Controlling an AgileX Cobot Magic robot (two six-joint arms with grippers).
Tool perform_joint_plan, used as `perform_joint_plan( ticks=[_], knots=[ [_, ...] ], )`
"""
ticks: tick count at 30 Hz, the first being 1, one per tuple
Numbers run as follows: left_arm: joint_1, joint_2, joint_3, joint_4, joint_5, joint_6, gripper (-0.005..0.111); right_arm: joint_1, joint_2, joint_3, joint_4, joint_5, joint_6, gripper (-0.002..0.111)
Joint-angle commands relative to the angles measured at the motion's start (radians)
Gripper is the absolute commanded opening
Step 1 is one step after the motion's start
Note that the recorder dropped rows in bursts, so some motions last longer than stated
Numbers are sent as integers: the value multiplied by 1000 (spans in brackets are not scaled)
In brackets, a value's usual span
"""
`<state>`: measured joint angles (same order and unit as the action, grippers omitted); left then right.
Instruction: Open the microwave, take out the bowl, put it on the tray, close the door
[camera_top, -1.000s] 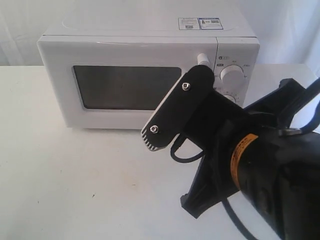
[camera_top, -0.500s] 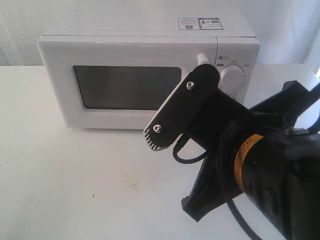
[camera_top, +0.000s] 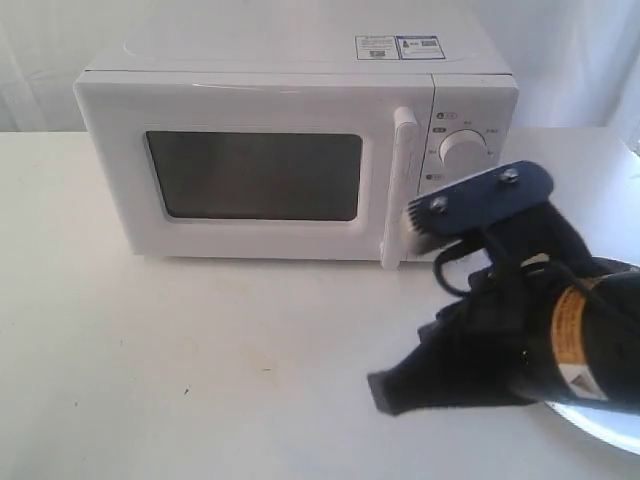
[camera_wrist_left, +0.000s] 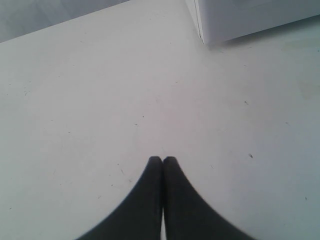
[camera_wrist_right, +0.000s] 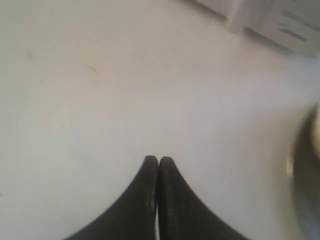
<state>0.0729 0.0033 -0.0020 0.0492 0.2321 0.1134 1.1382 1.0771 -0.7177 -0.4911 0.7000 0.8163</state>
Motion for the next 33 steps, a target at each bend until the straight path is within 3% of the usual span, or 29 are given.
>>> perform_joint_plan(
  ticks=[1,4,7,8,12,13,16,23,27,33],
  knots=[
    [-4,-3,2,-5,0,-5,0,-257,-170,206,69,-556,-6,0],
    [-4,-3,2,-5,0,-5,0,-401,-348,351,71,-707,-6,0],
    [-4,-3,2,-5,0,-5,0,-550,-552,486,73,-724,-6,0],
    [-4,-3,2,-5,0,-5,0,-642,-690,561,106,-724,-6,0],
    [-4,-3,2,-5,0,-5,0,-875,-1026,718,449,-706,-6,0],
    [-4,-3,2,-5,0,-5,0,-897,-1075,718,533,-549,-11,0],
    [-4,-3,2,-5,0,-5,0,-900,-1077,718,658,-341,-11,0],
    [-4,-3,2,-5,0,-5,0,-900,-1077,718,615,-372,-13,0],
    [-4,-3,2,-5,0,-5,0,-900,-1077,718,491,-380,-307,0],
    [-4,-3,2,-5,0,-5,0,-900,-1077,718,474,-411,-707,0]
  ],
)
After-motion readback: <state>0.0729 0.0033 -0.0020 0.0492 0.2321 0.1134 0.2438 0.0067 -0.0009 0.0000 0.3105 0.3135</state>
